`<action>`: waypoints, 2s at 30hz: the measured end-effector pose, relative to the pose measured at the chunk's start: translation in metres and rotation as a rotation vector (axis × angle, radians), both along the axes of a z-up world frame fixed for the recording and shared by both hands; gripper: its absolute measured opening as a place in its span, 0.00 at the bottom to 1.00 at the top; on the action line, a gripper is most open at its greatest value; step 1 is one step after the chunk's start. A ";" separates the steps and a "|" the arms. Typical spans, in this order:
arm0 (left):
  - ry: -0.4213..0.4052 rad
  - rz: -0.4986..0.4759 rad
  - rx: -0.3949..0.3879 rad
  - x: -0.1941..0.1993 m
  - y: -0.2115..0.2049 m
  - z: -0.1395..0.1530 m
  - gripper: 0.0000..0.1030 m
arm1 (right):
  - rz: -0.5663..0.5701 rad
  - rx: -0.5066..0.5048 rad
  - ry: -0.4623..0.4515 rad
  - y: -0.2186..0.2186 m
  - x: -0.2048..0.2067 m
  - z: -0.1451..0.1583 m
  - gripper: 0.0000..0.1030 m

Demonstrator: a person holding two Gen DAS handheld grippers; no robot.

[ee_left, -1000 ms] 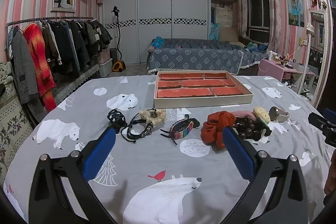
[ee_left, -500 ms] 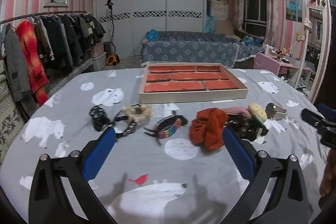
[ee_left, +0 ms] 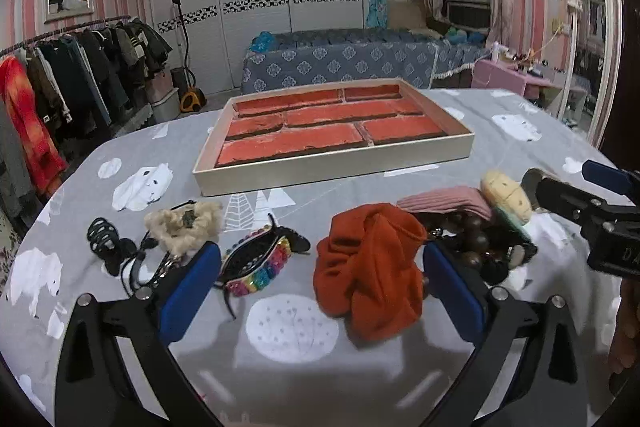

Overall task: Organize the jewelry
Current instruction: 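Grasp the orange scrunchie with the left tool while the right tool grasps the plush keychain, then carry the scrunchie and plush keychain with both tools over the brick-pattern tray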

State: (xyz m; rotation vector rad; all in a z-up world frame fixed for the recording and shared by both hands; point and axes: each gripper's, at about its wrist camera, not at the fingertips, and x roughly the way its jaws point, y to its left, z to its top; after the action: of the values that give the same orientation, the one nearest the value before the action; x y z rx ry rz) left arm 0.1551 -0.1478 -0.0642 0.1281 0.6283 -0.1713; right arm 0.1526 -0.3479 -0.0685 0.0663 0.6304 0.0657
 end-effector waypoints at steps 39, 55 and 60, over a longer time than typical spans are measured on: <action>-0.039 -0.033 -0.108 -0.008 0.012 0.047 0.16 | 0.024 -0.090 -0.061 0.018 -0.007 0.040 0.40; -0.128 -0.013 -0.093 -0.037 0.032 0.091 0.16 | 0.021 -0.085 -0.137 0.026 -0.035 0.074 0.40; -0.142 -0.010 -0.098 -0.041 0.037 0.098 0.16 | 0.024 -0.087 -0.150 0.024 -0.038 0.082 0.40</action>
State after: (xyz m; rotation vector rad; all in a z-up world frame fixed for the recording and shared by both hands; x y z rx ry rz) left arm 0.1145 -0.1109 0.0336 0.0484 0.4764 -0.2001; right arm 0.1145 -0.3236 0.0131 -0.0303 0.4833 0.0653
